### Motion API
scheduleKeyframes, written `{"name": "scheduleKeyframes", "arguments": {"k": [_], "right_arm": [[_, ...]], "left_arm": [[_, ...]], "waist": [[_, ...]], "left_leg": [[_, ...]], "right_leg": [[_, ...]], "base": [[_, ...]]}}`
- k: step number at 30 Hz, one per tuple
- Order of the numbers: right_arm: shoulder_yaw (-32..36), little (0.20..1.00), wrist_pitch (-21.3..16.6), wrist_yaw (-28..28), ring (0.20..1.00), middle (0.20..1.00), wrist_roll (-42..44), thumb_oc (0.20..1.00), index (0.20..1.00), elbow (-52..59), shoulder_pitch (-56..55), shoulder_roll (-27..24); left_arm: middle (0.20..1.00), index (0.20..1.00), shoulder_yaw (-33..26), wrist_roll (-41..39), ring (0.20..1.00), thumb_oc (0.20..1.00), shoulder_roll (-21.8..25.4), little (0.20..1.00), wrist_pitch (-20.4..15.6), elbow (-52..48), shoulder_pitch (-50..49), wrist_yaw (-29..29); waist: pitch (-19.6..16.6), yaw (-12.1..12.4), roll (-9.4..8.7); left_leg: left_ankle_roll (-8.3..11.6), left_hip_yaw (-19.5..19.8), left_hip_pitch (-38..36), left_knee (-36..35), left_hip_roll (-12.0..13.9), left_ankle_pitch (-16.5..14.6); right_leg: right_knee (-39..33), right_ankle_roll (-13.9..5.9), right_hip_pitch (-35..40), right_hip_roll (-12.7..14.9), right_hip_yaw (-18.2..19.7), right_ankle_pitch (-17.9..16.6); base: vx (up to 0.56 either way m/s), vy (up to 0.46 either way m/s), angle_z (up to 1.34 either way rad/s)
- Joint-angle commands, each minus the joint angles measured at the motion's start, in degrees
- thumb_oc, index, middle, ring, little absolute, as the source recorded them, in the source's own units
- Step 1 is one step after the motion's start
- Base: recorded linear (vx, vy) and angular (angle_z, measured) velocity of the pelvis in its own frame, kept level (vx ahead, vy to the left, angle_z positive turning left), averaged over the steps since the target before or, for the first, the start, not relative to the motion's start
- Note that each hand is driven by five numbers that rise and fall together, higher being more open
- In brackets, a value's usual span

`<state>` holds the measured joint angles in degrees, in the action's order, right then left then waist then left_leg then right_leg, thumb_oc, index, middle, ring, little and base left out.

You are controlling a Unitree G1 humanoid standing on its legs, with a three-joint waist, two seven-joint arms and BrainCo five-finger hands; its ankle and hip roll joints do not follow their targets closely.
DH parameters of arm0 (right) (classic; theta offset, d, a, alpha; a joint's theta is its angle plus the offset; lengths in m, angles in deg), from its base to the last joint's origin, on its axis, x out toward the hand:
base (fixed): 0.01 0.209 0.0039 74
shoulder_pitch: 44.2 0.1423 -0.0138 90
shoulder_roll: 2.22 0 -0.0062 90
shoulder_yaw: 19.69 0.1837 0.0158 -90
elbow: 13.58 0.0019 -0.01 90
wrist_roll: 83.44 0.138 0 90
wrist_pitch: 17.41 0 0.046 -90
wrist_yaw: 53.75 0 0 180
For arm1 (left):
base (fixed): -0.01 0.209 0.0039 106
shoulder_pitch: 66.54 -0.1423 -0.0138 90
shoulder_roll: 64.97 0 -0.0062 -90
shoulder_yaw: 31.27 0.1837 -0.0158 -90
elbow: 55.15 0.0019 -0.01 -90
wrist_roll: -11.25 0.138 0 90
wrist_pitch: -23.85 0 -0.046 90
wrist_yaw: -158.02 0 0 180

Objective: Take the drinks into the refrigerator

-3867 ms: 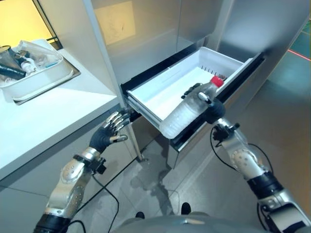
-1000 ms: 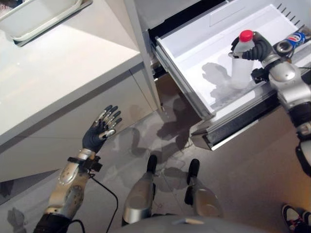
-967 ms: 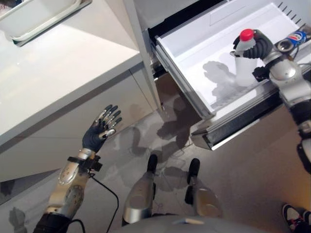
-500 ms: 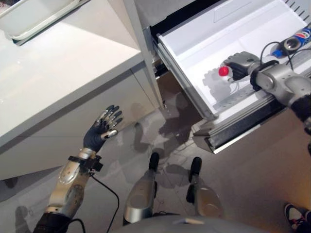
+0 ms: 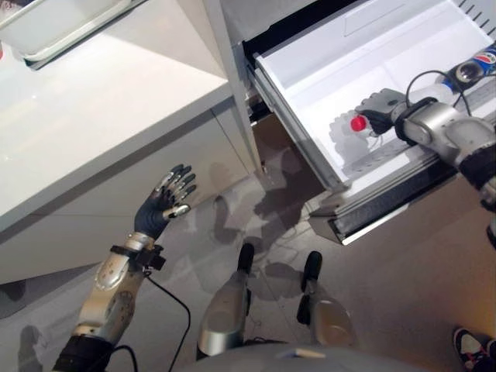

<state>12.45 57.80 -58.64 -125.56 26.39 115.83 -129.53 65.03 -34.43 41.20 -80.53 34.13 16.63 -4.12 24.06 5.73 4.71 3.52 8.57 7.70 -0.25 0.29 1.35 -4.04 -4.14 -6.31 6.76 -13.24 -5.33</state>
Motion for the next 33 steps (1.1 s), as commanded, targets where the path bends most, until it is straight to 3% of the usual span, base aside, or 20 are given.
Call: {"name": "scheduleKeyframes", "arguments": {"k": [1,12,25,26,27,28,33], "right_arm": [[-4.8,0.200,3.7,1.4,0.200,0.200,-3.3,0.200,0.200,-6.2,1.9,-1.1],[-2.4,0.200,5.5,2.2,0.200,0.200,-7.9,0.200,0.200,-14.2,-4.1,3.3],[0.0,0.200,6.0,3.1,0.200,0.200,-10.1,0.200,0.200,-15.1,-7.0,6.2],[0.0,0.338,5.9,3.1,0.338,0.338,-10.0,0.338,0.338,-14.5,-6.9,6.5],[0.0,0.576,5.9,3.1,0.576,0.576,-9.6,0.576,0.576,-14.0,-6.6,6.4],[-0.1,1.000,5.8,3.0,1.000,1.000,-9.3,1.000,1.000,-13.4,-6.3,6.3],[-0.3,1.000,5.4,2.2,1.000,1.000,-6.0,1.000,1.000,-8.7,-4.2,5.3]], "left_arm": [[1.000,1.000,0.6,1.0,1.000,1.000,0.7,1.000,-2.4,-4.1,-0.6,0.3],[1.000,1.000,1.2,0.9,1.000,1.000,0.3,1.000,-2.4,-5.5,0.4,0.5],[1.000,1.000,1.7,0.8,1.000,1.000,-0.1,1.000,-2.6,-5.7,0.6,0.7],[1.000,1.000,1.5,0.9,1.000,1.000,-0.1,1.000,-2.7,-5.5,0.4,0.7],[1.000,1.000,1.3,1.0,1.000,1.000,0.0,1.000,-2.7,-5.5,0.3,0.6],[1.000,1.000,1.2,1.0,1.000,1.000,0.0,1.000,-2.7,-5.5,0.2,0.5],[1.000,1.000,0.2,1.3,1.000,1.000,0.4,1.000,-2.6,-5.7,-0.4,0.1]], "waist": [[0.0,-1.4,-0.46],[0.7,-0.1,-0.56],[1.0,0.3,-0.41],[1.1,0.2,-0.50],[1.1,0.1,-0.56],[1.1,0.1,-0.62],[1.3,-0.4,-1.03]], "left_leg": [[-3.88,0.2,1.7,0.0,-3.6,-0.1],[-3.81,1.9,2.4,-0.4,-3.6,0.3],[-3.94,2.2,2.4,-0.5,-3.6,0.3],[-3.95,2.1,2.2,-0.6,-3.5,0.3],[-3.98,2.0,2.2,-0.5,-3.5,0.3],[-4.00,2.0,2.2,-0.5,-3.5,0.3],[-4.03,1.6,2.3,-0.3,-3.4,0.1]], "right_leg": [[13.0,0.40,-6.5,-1.3,1.1,9.2],[13.8,0.57,-7.1,-1.0,-0.2,9.8],[13.8,0.61,-7.4,-0.8,-0.4,9.8],[13.8,0.65,-7.4,-0.9,-0.3,9.7],[13.9,0.66,-7.4,-0.9,-0.2,9.7],[13.9,0.68,-7.5,-0.9,-0.2,9.7],[14.0,0.69,-7.7,-1.0,0.3,9.7]], "base": [[0.00,0.002,0.08],[0.00,-0.016,0.06],[0.00,0.002,0.05],[0.00,0.000,0.00],[0.00,0.000,0.00],[0.00,0.000,0.00],[-0.01,0.004,-0.02]]}}
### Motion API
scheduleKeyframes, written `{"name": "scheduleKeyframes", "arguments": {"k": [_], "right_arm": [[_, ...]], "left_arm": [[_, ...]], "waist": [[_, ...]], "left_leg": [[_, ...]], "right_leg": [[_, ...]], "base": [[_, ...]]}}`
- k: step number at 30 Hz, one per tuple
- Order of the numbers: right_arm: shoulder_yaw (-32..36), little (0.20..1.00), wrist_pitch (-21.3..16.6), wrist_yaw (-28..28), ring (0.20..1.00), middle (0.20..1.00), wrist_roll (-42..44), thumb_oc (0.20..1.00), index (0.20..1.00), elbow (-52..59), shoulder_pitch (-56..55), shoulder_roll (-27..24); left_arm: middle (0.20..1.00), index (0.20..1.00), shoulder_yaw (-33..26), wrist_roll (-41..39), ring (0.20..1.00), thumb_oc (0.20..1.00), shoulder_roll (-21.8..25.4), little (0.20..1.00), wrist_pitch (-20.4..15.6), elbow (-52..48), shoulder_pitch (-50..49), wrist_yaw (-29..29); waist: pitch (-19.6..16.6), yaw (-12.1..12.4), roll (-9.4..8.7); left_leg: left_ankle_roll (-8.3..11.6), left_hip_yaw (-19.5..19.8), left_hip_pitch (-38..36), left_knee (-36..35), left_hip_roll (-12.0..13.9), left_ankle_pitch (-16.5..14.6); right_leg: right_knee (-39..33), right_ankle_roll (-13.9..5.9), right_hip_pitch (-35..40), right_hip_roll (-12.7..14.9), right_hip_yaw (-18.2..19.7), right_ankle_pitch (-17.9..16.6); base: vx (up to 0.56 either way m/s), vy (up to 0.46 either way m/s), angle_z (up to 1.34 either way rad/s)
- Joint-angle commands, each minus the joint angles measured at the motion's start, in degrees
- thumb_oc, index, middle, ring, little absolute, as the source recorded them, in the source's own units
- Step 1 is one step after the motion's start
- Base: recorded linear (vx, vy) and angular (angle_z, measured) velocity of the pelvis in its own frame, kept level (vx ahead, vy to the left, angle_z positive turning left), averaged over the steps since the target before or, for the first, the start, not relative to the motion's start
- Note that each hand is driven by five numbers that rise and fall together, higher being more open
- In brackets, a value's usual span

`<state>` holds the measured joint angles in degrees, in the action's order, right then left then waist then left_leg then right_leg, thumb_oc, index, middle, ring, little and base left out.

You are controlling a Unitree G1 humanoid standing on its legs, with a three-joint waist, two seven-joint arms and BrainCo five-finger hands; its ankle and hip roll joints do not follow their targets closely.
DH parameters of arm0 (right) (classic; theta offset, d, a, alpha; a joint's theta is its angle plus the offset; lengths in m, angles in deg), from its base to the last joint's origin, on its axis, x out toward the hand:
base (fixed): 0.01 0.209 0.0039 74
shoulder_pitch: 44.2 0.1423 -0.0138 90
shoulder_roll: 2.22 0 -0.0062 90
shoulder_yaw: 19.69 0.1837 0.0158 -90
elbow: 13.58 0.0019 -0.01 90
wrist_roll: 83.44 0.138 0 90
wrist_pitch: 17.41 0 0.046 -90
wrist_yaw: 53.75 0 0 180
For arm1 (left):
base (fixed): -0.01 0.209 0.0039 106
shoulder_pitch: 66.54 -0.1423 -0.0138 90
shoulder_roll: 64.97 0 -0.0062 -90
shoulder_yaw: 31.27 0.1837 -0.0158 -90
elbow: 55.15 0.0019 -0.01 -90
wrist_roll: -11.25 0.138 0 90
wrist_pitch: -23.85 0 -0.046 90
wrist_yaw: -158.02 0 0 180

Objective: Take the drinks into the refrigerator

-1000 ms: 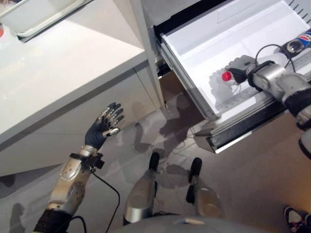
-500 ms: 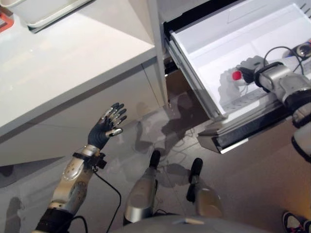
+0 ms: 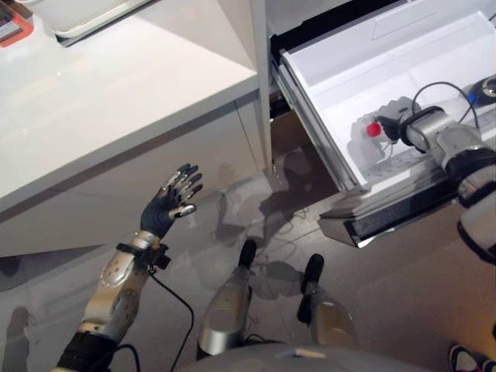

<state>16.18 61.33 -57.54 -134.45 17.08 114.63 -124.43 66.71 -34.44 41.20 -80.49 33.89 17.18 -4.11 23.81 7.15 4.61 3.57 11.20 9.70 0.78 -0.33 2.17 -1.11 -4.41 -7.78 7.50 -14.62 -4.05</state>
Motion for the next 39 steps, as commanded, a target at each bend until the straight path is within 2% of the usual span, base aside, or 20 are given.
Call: {"name": "scheduleKeyframes", "arguments": {"k": [1,14,18,19,20,21,22,24,25,26,29,30,31,32,33,34,35,36,37,39], "right_arm": [[-4.0,1.000,1.9,1.1,1.000,1.000,3.2,1.000,1.000,1.0,-2.8,0.1],[-3.6,1.000,2.4,0.9,1.000,1.000,6.8,1.000,1.000,1.0,-0.7,-0.2],[-3.6,1.000,0.2,-0.6,1.000,1.000,17.1,1.000,1.000,16.5,4.8,-10.5],[-3.6,1.000,0.2,-0.6,1.000,1.000,17.1,1.000,1.000,16.5,4.8,-10.6],[-2.3,1.000,-0.7,0.3,1.000,1.000,23.9,1.000,1.000,21.7,8.0,-16.3],[-2.3,1.000,-0.6,0.2,1.000,1.000,24.0,1.000,1.000,21.8,8.1,-16.4],[-0.7,1.000,-0.9,1.1,1.000,1.000,28.5,1.000,1.000,29.2,10.3,-22.9],[1.4,1.000,-1.9,1.1,1.000,1.000,30.1,1.000,1.000,34.0,8.3,-25.7],[3.7,1.000,-2.9,1.5,1.000,1.000,31.4,1.000,1.000,39.5,7.5,-30.3],[12.7,1.000,-4.9,3.4,1.000,1.000,34.1,1.000,1.000,46.8,-0.9,-35.5],[26.4,1.000,-6.2,4.3,1.000,1.000,33.5,1.000,1.000,51.3,-15.1,-38.8],[33.7,1.000,-6.3,5.2,1.000,1.000,33.0,1.000,1.000,52.0,-22.3,-39.4],[43.6,1.000,-6.5,7.3,1.000,1.000,30.9,1.000,1.000,52.6,-33.2,-38.8],[57.9,1.000,-6.5,7.9,1.000,1.000,28.6,1.000,1.000,55.1,-48.2,-36.6],[61.6,1.000,-6.5,7.8,1.000,1.000,28.5,1.000,1.000,55.9,-51.9,-36.2],[75.0,1.000,-6.0,8.8,1.000,1.000,25.2,1.000,1.000,56.5,-67.0,-31.1],[81.5,1.000,-5.7,9.5,1.000,1.000,24.1,1.000,1.000,57.5,-74.1,-27.4],[83.3,1.000,-5.7,9.3,1.000,1.000,24.2,1.000,1.000,58.1,-75.9,-27.1],[88.1,1.000,-5.1,10.3,1.000,1.000,22.6,1.000,1.000,59.0,-81.9,-19.0],[90.3,1.000,-4.5,11.0,1.000,1.000,21.6,1.000,1.000,59.6,-84.6,-14.9]], "left_arm": [[1.000,1.000,-1.7,1.3,1.000,1.000,0.5,1.000,-2.6,-5.6,-1.1,0.1],[1.000,1.000,-2.0,1.0,1.000,1.000,1.8,1.000,-2.2,-5.3,-0.6,0.6],[1.000,1.000,-3.0,1.1,1.000,1.000,2.6,1.000,-1.7,-4.3,-0.5,1.3],[1.000,1.000,-3.0,1.1,1.000,1.000,2.6,1.000,-1.7,-4.3,-0.5,1.3],[1.000,1.000,-3.4,1.4,1.000,1.000,2.7,1.000,-1.8,-3.4,-0.7,1.2],[1.000,1.000,-3.4,1.4,1.000,1.000,2.6,1.000,-1.8,-3.4,-0.6,1.2],[1.000,1.000,-4.5,2.0,1.000,1.000,2.3,1.000,-1.8,-3.1,-1.5,0.7],[1.000,1.000,-5.1,2.2,1.000,1.000,1.9,1.000,-1.7,-3.0,-1.5,0.6],[1.000,1.000,-5.9,2.8,1.000,1.000,1.7,1.000,-1.8,-3.0,-1.9,0.3],[1.000,1.000,-7.8,3.1,1.000,1.000,-0.6,1.000,-2.0,-3.1,-3.2,0.7],[1.000,1.000,-9.5,3.6,1.000,1.000,-1.4,1.000,-2.3,-3.1,-4.4,1.0],[1.000,1.000,-10.5,3.9,1.000,1.000,-2.3,1.000,-2.3,-2.9,-5.3,1.2],[1.000,1.000,-13.2,4.4,1.000,1.000,-4.5,1.000,-2.6,-3.3,-7.0,1.1],[1.000,1.000,-14.2,4.9,1.000,1.000,-3.7,1.000,-2.6,-3.6,-7.6,0.9],[1.000,1.000,-13.8,4.9,1.000,1.000,-3.1,1.000,-2.6,-3.7,-7.4,0.9],[1.000,1.000,-15.5,6.0,1.000,1.000,-4.0,1.000,-2.7,-3.8,-8.3,0.5],[1.000,1.000,-15.3,6.2,1.000,1.000,-4.2,1.000,-2.7,-4.2,-8.4,0.4],[1.000,1.000,-14.8,6.2,1.000,1.000,-4.0,1.000,-2.7,-4.2,-8.1,0.4],[1.000,1.000,-16.0,6.5,1.000,1.000,-5.9,1.000,-2.6,-4.7,-9.0,0.2],[1.000,1.000,-15.9,6.9,1.000,1.000,-6.4,1.000,-2.7,-4.6,-8.9,0.0]], "waist": [[1.6,-1.9,-0.97],[1.3,-2.0,-1.55],[0.1,-2.9,-3.58],[0.1,-2.9,-3.56],[-0.9,-3.3,-4.68],[-0.9,-3.3,-4.63],[-2.1,-4.2,-5.69],[-2.4,-4.8,-5.97],[-2.7,-5.3,-6.53],[-3.7,-7.5,-6.50],[-4.9,-8.7,-7.25],[-5.5,-9.8,-7.46],[-6.6,-12.9,-7.39],[-7.0,-13.0,-8.78],[-7.0,-12.3,-9.08],[-7.5,-13.2,-9.63],[-7.7,-12.8,-9.77],[-7.6,-12.2,-9.70],[-8.2,-13.2,-9.32],[-8.8,-13.0,-9.14]], "left_leg": [[-4.09,-1.0,0.3,-1.3,-2.8,-0.7],[-4.01,-1.0,-0.1,-0.3,-2.9,-1.1],[-3.82,-1.3,-1.0,0.9,-3.1,-1.9],[-3.83,-1.3,-1.0,0.9,-3.1,-1.8],[-3.69,-1.7,-1.6,1.7,-3.2,-2.7],[-3.72,-1.6,-1.4,1.7,-3.2,-2.5],[-3.70,-2.3,-2.0,2.8,-3.4,-3.5],[-3.88,-2.6,-1.9,3.4,-3.5,-3.8],[-4.00,-3.2,-2.1,4.1,-3.5,-4.3],[-4.27,-4.2,-2.4,4.9,-3.5,-5.3],[-4.37,-5.2,-2.7,5.6,-3.4,-6.1],[-4.36,-5.7,-2.9,5.8,-3.3,-6.4],[-4.49,-6.7,-3.3,5.7,-3.1,-6.8],[-4.63,-7.2,-3.6,5.7,-2.9,-7.1],[-4.63,-7.3,-3.6,5.7,-2.9,-7.1],[-5.01,-8.3,-4.7,5.8,-2.6,-8.1],[-5.19,-8.7,-4.7,5.6,-2.6,-7.8],[-5.19,-8.7,-4.7,5.5,-2.6,-7.8],[-5.53,-9.6,-5.6,5.1,-2.3,-8.2],[-5.79,-10.2,-6.0,4.8,-2.2,-8.3]], "right_leg": [[11.1,0.98,-6.2,-1.8,1.7,8.4],[11.2,0.98,-5.2,-1.5,1.4,8.3],[11.2,0.98,-3.6,-1.5,1.7,8.2],[11.2,0.98,-3.7,-1.6,1.7,8.2],[10.6,0.99,-2.2,-1.5,1.7,8.3],[10.4,0.97,-2.3,-1.5,1.7,8.0],[9.8,0.93,-1.1,-1.6,1.7,8.0],[9.4,0.86,-1.0,-1.7,2.0,7.5],[9.3,0.78,-0.6,-1.8,2.6,7.4],[8.7,0.56,0.0,-2.1,3.6,7.1],[8.2,0.37,0.5,-2.5,4.5,6.8],[7.8,0.27,0.9,-2.7,4.9,6.8],[7.3,0.10,1.1,-3.1,6.0,6.6],[7.2,0.03,1.1,-3.3,6.6,6.5],[7.2,0.03,1.1,-3.3,6.6,6.5],[7.5,-0.17,1.5,-3.8,8.0,6.8],[7.3,-0.28,1.4,-3.7,8.5,6.5],[7.3,-0.28,1.4,-3.8,8.6,6.5],[7.2,-0.39,1.6,-4.1,9.7,6.5],[7.1,-0.50,1.5,-4.2,10.3,6.5]], "base": [[-0.01,0.003,-0.04],[0.00,0.000,0.00],[0.00,0.000,0.00],[0.04,0.029,0.00],[0.00,0.000,0.00],[0.05,0.049,0.01],[0.04,0.055,0.00],[0.03,0.051,0.01],[0.04,0.077,-0.14],[0.04,0.077,-0.24],[0.04,0.060,-0.34],[0.06,0.067,-0.40],[0.05,0.076,-0.29],[0.04,0.058,-0.25],[0.07,0.064,-0.34],[0.05,0.051,-0.53],[0.05,0.052,-0.54],[0.04,0.040,-0.57],[0.04,0.030,-0.46],[0.05,0.042,-0.46]]}}
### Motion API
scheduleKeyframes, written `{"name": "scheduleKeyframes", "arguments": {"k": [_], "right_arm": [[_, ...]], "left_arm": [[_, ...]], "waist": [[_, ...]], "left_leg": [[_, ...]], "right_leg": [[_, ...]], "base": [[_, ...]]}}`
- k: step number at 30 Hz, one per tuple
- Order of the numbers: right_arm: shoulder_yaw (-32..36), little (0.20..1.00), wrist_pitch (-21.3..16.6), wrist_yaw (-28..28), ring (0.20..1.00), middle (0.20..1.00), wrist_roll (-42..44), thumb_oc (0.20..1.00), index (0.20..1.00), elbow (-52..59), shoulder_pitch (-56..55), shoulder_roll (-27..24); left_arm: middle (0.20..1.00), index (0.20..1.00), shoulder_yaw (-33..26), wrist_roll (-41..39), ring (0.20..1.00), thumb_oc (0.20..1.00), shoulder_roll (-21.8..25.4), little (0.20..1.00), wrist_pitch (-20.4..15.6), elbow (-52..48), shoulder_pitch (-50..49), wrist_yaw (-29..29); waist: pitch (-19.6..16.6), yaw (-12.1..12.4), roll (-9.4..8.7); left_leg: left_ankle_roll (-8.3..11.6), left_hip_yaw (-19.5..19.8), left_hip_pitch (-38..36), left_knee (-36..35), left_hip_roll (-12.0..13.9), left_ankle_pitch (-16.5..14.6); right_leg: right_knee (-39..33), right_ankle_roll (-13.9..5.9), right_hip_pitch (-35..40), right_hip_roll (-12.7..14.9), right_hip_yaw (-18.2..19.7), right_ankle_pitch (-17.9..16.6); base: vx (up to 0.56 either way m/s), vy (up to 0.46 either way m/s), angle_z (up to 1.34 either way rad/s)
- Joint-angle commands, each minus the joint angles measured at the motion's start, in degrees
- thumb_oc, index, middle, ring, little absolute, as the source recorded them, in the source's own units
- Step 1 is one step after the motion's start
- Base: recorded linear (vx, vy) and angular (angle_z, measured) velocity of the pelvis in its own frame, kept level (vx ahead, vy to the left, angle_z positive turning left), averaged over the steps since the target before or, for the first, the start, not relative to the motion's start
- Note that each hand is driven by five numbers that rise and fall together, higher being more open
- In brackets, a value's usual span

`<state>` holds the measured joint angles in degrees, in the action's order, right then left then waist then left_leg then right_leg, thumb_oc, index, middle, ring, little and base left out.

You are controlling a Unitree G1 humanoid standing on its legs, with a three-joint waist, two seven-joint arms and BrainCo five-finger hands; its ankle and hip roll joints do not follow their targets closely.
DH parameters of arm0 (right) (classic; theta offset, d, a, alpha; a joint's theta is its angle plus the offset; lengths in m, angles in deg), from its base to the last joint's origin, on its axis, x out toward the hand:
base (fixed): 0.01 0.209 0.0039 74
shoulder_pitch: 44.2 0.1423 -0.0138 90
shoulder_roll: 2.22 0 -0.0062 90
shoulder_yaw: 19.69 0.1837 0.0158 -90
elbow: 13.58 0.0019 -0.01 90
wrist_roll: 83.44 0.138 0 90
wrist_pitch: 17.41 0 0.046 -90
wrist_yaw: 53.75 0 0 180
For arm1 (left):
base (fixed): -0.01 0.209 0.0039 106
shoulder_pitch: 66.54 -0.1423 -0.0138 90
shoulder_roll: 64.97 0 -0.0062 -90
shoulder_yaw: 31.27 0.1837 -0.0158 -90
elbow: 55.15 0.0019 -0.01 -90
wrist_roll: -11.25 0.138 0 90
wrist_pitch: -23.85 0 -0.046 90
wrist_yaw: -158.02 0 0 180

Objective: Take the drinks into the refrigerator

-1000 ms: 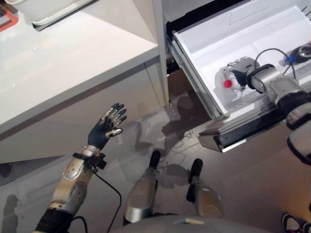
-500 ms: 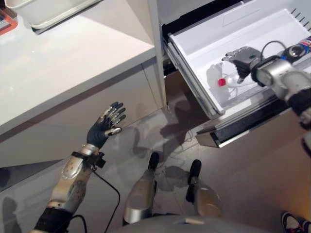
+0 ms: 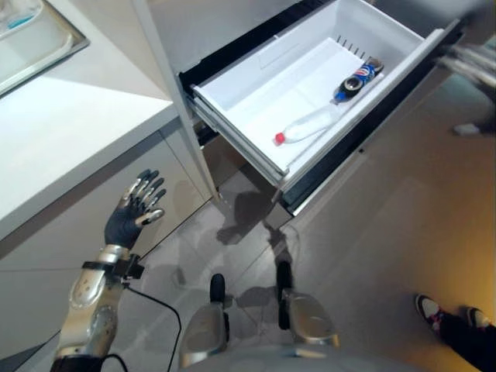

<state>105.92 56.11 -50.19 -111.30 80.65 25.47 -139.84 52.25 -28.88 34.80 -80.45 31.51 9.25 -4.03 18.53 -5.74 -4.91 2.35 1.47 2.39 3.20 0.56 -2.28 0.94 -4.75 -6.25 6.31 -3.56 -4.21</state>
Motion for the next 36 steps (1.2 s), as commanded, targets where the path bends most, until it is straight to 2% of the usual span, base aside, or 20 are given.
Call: {"name": "scheduleKeyframes", "arguments": {"k": [1,3,4,6,8,10,11,12,13,14,15,18,19,22,24,26,30,32,36], "right_arm": [[0.9,1.000,1.2,4.0,1.000,1.000,-2.0,1.000,1.000,-5.0,3.3,4.1],[-0.4,1.000,3.2,4.8,1.000,1.000,-3.8,1.000,1.000,-9.3,1.7,11.3],[-1.7,1.000,3.6,4.4,1.000,1.000,-3.8,1.000,1.000,-11.3,1.2,12.9],[-3.5,1.000,4.1,3.9,1.000,1.000,-3.7,1.000,1.000,-13.5,1.3,14.6],[-13.3,1.000,5.0,2.0,1.000,1.000,-1.6,1.000,1.000,-27.2,4.4,16.6],[-16.3,1.000,5.3,1.7,1.000,1.000,-1.2,1.000,1.000,-30.9,5.8,17.2],[-24.1,0.862,5.0,-2.0,0.862,0.862,-1.8,0.862,0.862,-36.0,8.1,17.5],[-26.4,0.498,5.1,-2.7,0.498,0.498,-1.8,0.498,0.498,-37.5,9.3,17.8],[-29.8,0.200,4.8,-3.2,0.200,0.200,-1.6,0.200,0.200,-40.2,11.0,18.1],[-30.4,0.200,4.6,-3.0,0.200,0.200,-1.5,0.200,0.200,-40.8,11.6,18.1],[-37.3,0.200,4.1,-5.3,0.200,0.200,-1.6,0.200,0.200,-42.8,15.2,19.1],[-49.0,0.200,3.2,-6.6,0.200,0.200,-1.6,0.200,0.200,-45.1,23.9,21.3],[-49.6,0.200,3.1,-6.4,0.200,0.200,-1.5,0.200,0.200,-45.7,24.6,21.5],[-58.9,0.200,2.4,-6.5,0.200,0.200,-1.0,0.200,0.200,-47.1,33.9,23.4],[-60.3,0.200,2.2,-6.5,0.200,0.200,-0.7,0.200,0.200,-46.9,35.5,23.6],[-65.1,0.200,1.4,-6.3,0.200,0.200,-1.5,0.200,0.200,-45.4,41.4,23.2],[-69.2,0.200,0.2,-6.4,0.200,0.200,-1.1,0.200,0.200,-39.9,48.5,21.9],[-70.2,0.200,-0.1,-6.6,0.200,0.200,-0.7,0.200,0.200,-38.6,50.6,21.6],[-72.8,0.200,0.0,-5.1,0.200,0.200,2.5,0.200,0.200,-36.6,61.4,23.0]], "left_arm": [[1.000,1.000,-2.1,1.5,1.000,1.000,-0.4,1.000,-2.7,-2.3,-1.2,0.0],[1.000,1.000,-3.7,1.8,1.000,1.000,-1.5,1.000,-2.5,-2.0,-1.8,0.1],[1.000,1.000,-4.0,2.0,1.000,1.000,-1.8,1.000,-2.6,-2.0,-1.8,0.1],[1.000,1.000,-4.3,2.1,1.000,1.000,-2.2,1.000,-2.5,-2.1,-2.1,0.2],[1.000,1.000,-4.1,2.2,1.000,1.000,-2.1,1.000,-2.6,-1.9,-2.0,0.6],[1.000,1.000,-3.9,1.9,1.000,1.000,-2.0,1.000,-2.7,-1.8,-2.0,0.6],[1.000,1.000,-3.4,1.8,1.000,1.000,-1.9,1.000,-2.7,-2.0,-2.0,1.4],[1.000,1.000,-3.1,1.8,1.000,1.000,-1.8,1.000,-2.8,-1.8,-2.0,1.5],[1.000,1.000,-2.7,1.5,1.000,1.000,-1.8,1.000,-3.0,-1.9,-1.7,1.6],[1.000,1.000,-2.9,1.5,1.000,1.000,-1.8,1.000,-3.1,-1.9,-1.8,1.6],[1.000,1.000,-1.5,1.3,1.000,1.000,-1.6,1.000,-3.4,-2.4,-1.5,1.8],[1.000,1.000,0.8,0.4,1.000,1.000,-0.7,1.000,-4.1,-3.1,-0.2,1.4],[1.000,1.000,0.4,0.4,1.000,1.000,-0.7,1.000,-4.1,-3.1,-0.2,1.4],[1.000,1.000,4.1,-1.2,1.000,1.000,0.5,1.000,-4.1,-3.6,1.5,1.3],[1.000,1.000,4.5,-1.4,1.000,1.000,0.7,1.000,-4.0,-3.8,1.9,1.2],[1.000,1.000,6.6,-2.2,1.000,1.000,1.8,1.000,-4.1,-3.8,2.8,1.3],[1.000,1.000,8.3,-2.7,1.000,1.000,2.5,1.000,-4.4,-3.0,3.8,0.9],[1.000,1.000,8.5,-2.6,1.000,1.000,2.5,1.000,-4.4,-3.2,4.1,0.7],[1.000,1.000,9.5,-3.4,1.000,1.000,3.4,1.000,-4.7,-4.1,4.4,-0.2]], "waist": [[-3.7,-0.5,0.50],[-4.5,-1.3,0.79],[-4.5,-1.6,0.95],[-4.6,-1.7,0.93],[-4.4,-1.5,0.60],[-4.4,-1.4,0.54],[-4.1,-1.0,0.76],[-4.0,-0.7,0.94],[-3.9,-0.4,1.10],[-3.9,-0.6,1.01],[-3.7,0.4,1.49],[-3.2,1.9,2.33],[-3.1,1.5,2.22],[-2.8,3.7,3.31],[-2.7,3.8,3.48],[-2.6,5.6,4.10],[-2.5,7.2,4.57],[-2.4,7.4,4.75],[-2.4,10.0,4.83]], "left_leg": [[-4.70,-1.1,0.9,2.2,-3.0,-4.1],[-5.01,-2.4,0.2,1.7,-2.9,-4.4],[-5.09,-2.7,0.1,1.7,-2.9,-4.5],[-5.18,-3.2,-0.1,1.7,-2.9,-4.7],[-5.15,-4.5,-0.4,1.9,-2.7,-4.9],[-5.16,-4.7,-0.6,2.0,-2.7,-5.0],[-5.10,-4.8,-0.8,2.0,-2.6,-4.9],[-5.08,-4.7,-0.8,2.0,-2.7,-4.9],[-5.01,-4.6,-0.7,2.0,-2.7,-4.7],[-5.00,-4.6,-0.7,2.0,-2.7,-4.7],[-4.94,-4.1,-0.6,1.9,-2.8,-4.5],[-4.74,-3.2,-0.3,1.9,-3.0,-4.1],[-4.73,-3.1,-0.4,1.9,-3.0,-4.1],[-4.42,-1.6,0.0,1.9,-3.3,-3.4],[-4.32,-1.1,0.1,1.9,-3.4,-3.2],[-3.97,0.4,0.4,1.8,-3.8,-2.6],[-3.53,2.4,0.7,1.4,-4.1,-1.9],[-3.46,3.0,0.8,1.4,-4.2,-1.7],[-3.10,4.7,1.0,0.9,-4.1,-1.0]], "right_leg": [[5.1,-0.20,0.0,-3.2,0.1,6.7],[5.0,-0.32,-0.3,-3.4,1.6,6.5],[5.1,-0.33,-0.4,-3.4,2.0,6.4],[5.2,-0.36,-0.6,-3.6,2.6,6.4],[5.3,-0.42,-0.7,-3.9,3.9,6.1],[5.3,-0.43,-0.7,-3.9,4.2,6.0],[5.2,-0.31,-0.5,-3.9,4.3,6.1],[5.2,-0.31,-0.4,-3.9,4.2,6.1],[5.2,-0.28,-0.4,-3.8,4.1,6.1],[5.2,-0.27,-0.4,-3.8,4.1,6.1],[5.1,-0.13,-0.3,-3.6,3.5,6.1],[5.0,0.01,0.0,-3.2,2.6,6.0],[4.9,0.01,0.1,-3.2,2.5,6.1],[4.8,0.30,0.6,-2.7,0.9,6.2],[4.8,0.37,0.7,-2.5,0.4,6.3],[5.1,0.62,1.0,-2.2,-1.1,6.7],[5.3,0.89,1.6,-1.9,-3.4,7.4],[5.3,0.96,1.8,-1.8,-3.9,7.5],[5.0,1.18,2.3,-1.5,-6.1,7.8]], "base": [[0.05,0.043,-0.33],[0.04,0.036,-0.35],[0.02,0.024,-0.42],[0.00,0.012,-0.40],[-0.02,0.003,-0.23],[-0.01,-0.005,-0.22],[-0.03,-0.008,-0.22],[-0.04,-0.018,-0.11],[-0.02,-0.007,-0.03],[-0.03,-0.034,-0.04],[-0.02,-0.040,0.00],[-0.02,-0.040,0.02],[-0.01,-0.033,0.09],[0.00,-0.063,0.32],[0.00,-0.037,0.42],[0.01,-0.089,0.46],[0.01,-0.066,0.48],[0.02,-0.047,0.36],[0.01,-0.070,0.15]]}}
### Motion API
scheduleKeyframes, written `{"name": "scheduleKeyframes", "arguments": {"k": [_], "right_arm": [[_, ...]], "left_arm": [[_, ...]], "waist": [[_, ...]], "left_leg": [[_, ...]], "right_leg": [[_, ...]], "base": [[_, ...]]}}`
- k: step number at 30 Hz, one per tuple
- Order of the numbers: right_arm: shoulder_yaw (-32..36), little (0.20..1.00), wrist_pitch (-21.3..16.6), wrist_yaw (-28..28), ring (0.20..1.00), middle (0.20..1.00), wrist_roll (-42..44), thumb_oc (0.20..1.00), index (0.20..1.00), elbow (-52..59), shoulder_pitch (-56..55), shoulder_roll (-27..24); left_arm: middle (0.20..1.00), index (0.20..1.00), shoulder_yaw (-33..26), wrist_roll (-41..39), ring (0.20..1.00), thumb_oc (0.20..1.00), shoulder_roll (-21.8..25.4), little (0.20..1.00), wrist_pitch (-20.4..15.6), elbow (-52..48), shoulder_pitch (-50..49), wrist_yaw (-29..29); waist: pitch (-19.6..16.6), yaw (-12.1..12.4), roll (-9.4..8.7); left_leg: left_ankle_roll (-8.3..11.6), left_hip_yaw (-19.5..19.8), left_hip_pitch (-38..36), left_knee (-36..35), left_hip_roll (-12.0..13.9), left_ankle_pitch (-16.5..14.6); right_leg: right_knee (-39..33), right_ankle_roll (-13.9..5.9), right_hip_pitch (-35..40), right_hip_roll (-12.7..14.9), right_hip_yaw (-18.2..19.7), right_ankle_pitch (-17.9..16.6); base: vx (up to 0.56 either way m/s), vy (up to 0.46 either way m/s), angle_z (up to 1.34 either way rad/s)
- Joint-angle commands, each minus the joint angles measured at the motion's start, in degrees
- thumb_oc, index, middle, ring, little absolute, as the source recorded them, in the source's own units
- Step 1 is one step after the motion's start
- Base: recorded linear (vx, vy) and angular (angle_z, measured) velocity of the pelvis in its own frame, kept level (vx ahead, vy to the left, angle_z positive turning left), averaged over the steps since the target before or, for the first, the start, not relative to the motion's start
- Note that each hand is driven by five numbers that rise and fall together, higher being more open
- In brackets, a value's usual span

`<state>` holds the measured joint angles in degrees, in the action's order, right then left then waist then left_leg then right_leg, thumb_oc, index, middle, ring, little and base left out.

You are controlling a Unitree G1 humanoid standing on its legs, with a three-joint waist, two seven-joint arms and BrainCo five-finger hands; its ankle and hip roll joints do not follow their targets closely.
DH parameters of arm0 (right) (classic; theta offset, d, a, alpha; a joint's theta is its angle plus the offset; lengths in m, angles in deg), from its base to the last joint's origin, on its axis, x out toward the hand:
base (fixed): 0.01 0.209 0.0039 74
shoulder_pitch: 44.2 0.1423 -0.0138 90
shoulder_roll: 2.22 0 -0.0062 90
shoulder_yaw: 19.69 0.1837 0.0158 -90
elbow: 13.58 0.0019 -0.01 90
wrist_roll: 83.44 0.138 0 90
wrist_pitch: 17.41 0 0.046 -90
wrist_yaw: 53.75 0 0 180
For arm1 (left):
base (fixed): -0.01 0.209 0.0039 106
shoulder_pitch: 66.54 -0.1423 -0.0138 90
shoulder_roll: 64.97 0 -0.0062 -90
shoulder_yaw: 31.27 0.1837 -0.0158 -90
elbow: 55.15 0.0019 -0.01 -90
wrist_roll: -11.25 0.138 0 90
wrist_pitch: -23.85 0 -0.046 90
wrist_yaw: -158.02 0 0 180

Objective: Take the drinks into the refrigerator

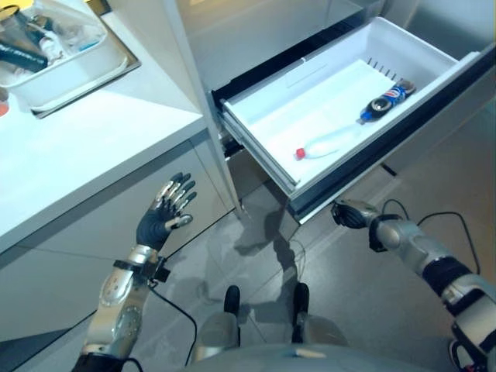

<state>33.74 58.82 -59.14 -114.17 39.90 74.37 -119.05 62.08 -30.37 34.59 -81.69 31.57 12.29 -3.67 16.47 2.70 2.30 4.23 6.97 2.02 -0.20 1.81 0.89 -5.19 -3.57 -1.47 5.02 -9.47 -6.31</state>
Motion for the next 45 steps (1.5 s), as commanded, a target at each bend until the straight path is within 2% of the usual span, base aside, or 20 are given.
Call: {"name": "scheduleKeyframes", "arguments": {"k": [1,3,4,5,9,17,23,26,32,34,35,36,37,39,40,42,43,45], "right_arm": [[-1.1,0.200,-2.5,4.5,0.200,0.200,5.8,0.200,0.200,3.8,14.8,2.4],[-1.0,0.200,-2.2,6.1,0.200,0.200,7.3,0.200,0.200,3.3,20.2,2.6],[-1.0,0.200,-2.2,6.1,0.200,0.200,7.4,0.200,0.200,3.2,20.3,2.6],[-1.3,0.200,-1.8,7.7,0.200,0.200,7.8,0.200,0.200,2.5,24.6,3.8],[-0.8,0.200,-1.4,10.1,0.200,0.200,9.3,0.200,0.200,1.3,30.1,7.0],[-0.4,0.200,-1.5,9.8,0.200,0.200,11.5,0.200,0.200,3.9,29.2,9.4],[1.0,0.200,-1.8,7.6,0.200,0.200,12.9,0.200,0.200,7.7,22.2,8.8],[4.1,0.200,-2.4,7.4,0.200,0.200,13.8,0.200,0.200,9.5,14.8,7.8],[12.1,0.200,-3.7,8.1,0.200,0.200,15.8,0.200,0.200,12.9,1.3,6.3],[18.9,0.200,-5.3,9.2,0.200,0.200,17.9,0.200,0.200,14.7,-9.1,6.3],[19.1,0.200,-5.2,9.1,0.200,0.200,17.9,0.200,0.200,14.9,-9.4,6.3],[21.1,0.338,-5.7,9.3,0.338,0.338,19.0,0.338,0.338,15.0,-12.3,7.0],[24.8,1.000,-6.6,8.6,1.000,1.000,21.3,1.000,1.000,16.0,-18.9,8.0],[28.1,1.000,-7.3,7.5,1.000,1.000,25.9,1.000,1.000,15.1,-24.7,10.7],[28.2,1.000,-7.3,7.4,1.000,1.000,25.9,1.000,1.000,15.2,-24.9,10.7],[31.2,1.000,-7.3,6.8,1.000,1.000,30.2,1.000,1.000,10.8,-30.3,14.5],[31.2,1.000,-7.3,6.8,1.000,1.000,30.2,1.000,1.000,10.8,-30.4,14.5],[33.8,1.000,-7.2,5.1,1.000,1.000,37.4,1.000,1.000,4.3,-35.1,19.3]], "left_arm": [[1.000,1.000,-0.3,-2.2,1.000,1.000,3.7,1.000,-3.3,-4.0,1.7,-0.6],[1.000,1.000,-0.1,-2.6,1.000,1.000,4.2,1.000,-3.6,-4.0,2.3,-0.5],[1.000,1.000,-0.1,-2.7,1.000,1.000,4.2,1.000,-3.6,-4.0,2.4,-0.5],[1.000,1.000,0.0,-3.3,1.000,1.000,4.1,1.000,-3.9,-3.9,2.7,-0.8],[1.000,1.000,-0.2,-4.0,1.000,1.000,3.6,1.000,-4.6,-3.3,3.4,-1.3],[1.000,1.000,-0.9,-3.9,1.000,1.000,2.6,1.000,-4.8,-2.7,3.7,-2.2],[1.000,1.000,-1.5,-2.9,1.000,1.000,2.3,1.000,-4.5,-2.9,3.7,-2.2],[1.000,1.000,-2.0,-1.7,1.000,1.000,2.1,1.000,-4.8,-3.0,3.6,-2.3],[1.000,1.000,-2.5,0.9,1.000,1.000,0.9,1.000,-5.9,-2.5,2.9,-2.8],[1.000,1.000,-3.3,3.1,1.000,1.000,0.3,1.000,-6.9,-1.9,2.5,-3.5],[1.000,1.000,-3.1,3.2,1.000,1.000,0.4,1.000,-6.9,-1.9,2.5,-3.5],[1.000,1.000,-3.2,4.1,1.000,1.000,0.2,1.000,-7.1,-1.6,2.5,-3.8],[1.000,1.000,-3.2,5.9,1.000,1.000,-0.5,1.000,-7.6,-0.1,2.3,-4.4],[1.000,1.000,-3.0,8.8,1.000,1.000,-1.1,1.000,-8.3,2.8,2.4,-6.1],[1.000,1.000,-2.9,8.8,1.000,1.000,-1.1,1.000,-8.4,2.9,2.4,-6.1],[1.000,1.000,-3.2,12.9,1.000,1.000,-1.7,1.000,-9.4,7.4,1.8,-7.7],[1.000,1.000,-3.1,13.0,1.000,1.000,-1.7,1.000,-9.5,7.5,1.8,-7.7],[1.000,1.000,-3.4,17.6,1.000,1.000,-3.0,1.000,-10.1,15.1,1.4,-9.8]], "waist": [[-0.2,2.0,-2.44],[-0.2,3.4,-2.72],[-0.2,3.3,-2.72],[-0.2,4.4,-2.91],[-0.1,6.3,-3.38],[-0.1,7.5,-4.45],[-0.2,6.9,-5.09],[-0.3,5.6,-5.33],[-0.8,3.2,-5.55],[-1.4,0.6,-5.57],[-1.5,0.8,-5.57],[-1.7,-0.2,-5.56],[-2.3,-1.7,-5.54],[-3.1,-3.0,-5.34],[-3.2,-2.8,-5.32],[-4.2,-4.4,-5.17],[-4.2,-4.3,-5.18],[-5.1,-5.6,-5.12]], "left_leg": [[-4.85,-0.4,1.5,4.2,-5.4,-4.0],[-4.64,0.5,1.9,4.2,-5.4,-3.7],[-4.63,0.5,1.9,4.2,-5.4,-3.7],[-4.48,1.1,2.2,4.1,-5.4,-3.3],[-4.37,2.3,2.5,4.1,-5.5,-3.0],[-4.70,2.3,2.6,5.1,-5.8,-3.8],[-4.95,1.4,2.5,5.7,-6.0,-4.4],[-5.19,0.3,2.5,6.4,-6.1,-5.0],[-5.45,-1.4,2.0,6.9,-5.9,-5.7],[-5.67,-2.6,1.5,6.7,-5.7,-5.9],[-5.67,-2.7,1.4,6.7,-5.7,-5.9],[-5.72,-3.0,1.2,6.5,-5.6,-5.9],[-5.79,-3.7,0.6,5.8,-5.4,-5.8],[-5.94,-4.4,0.0,4.6,-5.1,-5.4],[-5.94,-4.5,-0.1,4.5,-5.1,-5.4],[-6.17,-5.6,-1.0,3.4,-5.0,-5.4],[-6.17,-5.6,-1.1,3.3,-5.0,-5.3],[-6.28,-6.8,-2.5,2.6,-5.0,-5.5]], "right_leg": [[11.2,0.11,-2.5,-0.3,-0.6,10.1],[11.0,0.21,-2.4,-0.2,-1.5,10.1],[11.0,0.22,-2.4,-0.2,-1.6,10.1],[10.9,0.33,-2.4,-0.2,-2.5,10.1],[10.5,0.43,-1.9,-0.1,-3.8,10.1],[9.4,0.33,-0.8,0.0,-4.1,9.5],[9.3,0.00,-0.7,0.2,-3.3,9.2],[9.3,-0.14,-0.7,0.3,-2.2,8.9],[9.1,-0.42,-0.4,0.3,-0.6,8.5],[8.7,-0.64,-0.5,0.1,0.7,8.1],[8.7,-0.64,-0.5,0.1,0.8,8.1],[8.4,-0.73,-0.4,0.0,1.2,7.9],[7.6,-0.95,-0.1,0.0,2.1,7.5],[6.7,-1.24,0.0,-0.1,2.8,6.9],[6.6,-1.24,0.0,-0.1,2.8,6.8],[6.1,-1.51,0.1,-0.2,3.6,6.5],[6.1,-1.51,0.2,-0.2,3.6,6.5],[6.2,-1.79,0.8,-0.3,4.3,6.4]], "base": [[0.01,-0.069,0.15],[0.01,-0.067,0.18],[0.00,-0.066,0.25],[0.00,-0.053,0.24],[0.01,-0.045,0.15],[0.01,0.007,0.12],[-0.02,0.033,0.12],[-0.03,0.045,-0.09],[-0.02,0.039,-0.22],[-0.01,0.057,-0.19],[-0.02,0.062,-0.16],[-0.02,0.054,-0.24],[-0.02,0.078,-0.34],[-0.02,0.059,-0.34],[-0.01,0.041,-0.23],[0.00,0.048,-0.36],[0.01,0.046,-0.28],[0.03,0.040,-0.25]]}}
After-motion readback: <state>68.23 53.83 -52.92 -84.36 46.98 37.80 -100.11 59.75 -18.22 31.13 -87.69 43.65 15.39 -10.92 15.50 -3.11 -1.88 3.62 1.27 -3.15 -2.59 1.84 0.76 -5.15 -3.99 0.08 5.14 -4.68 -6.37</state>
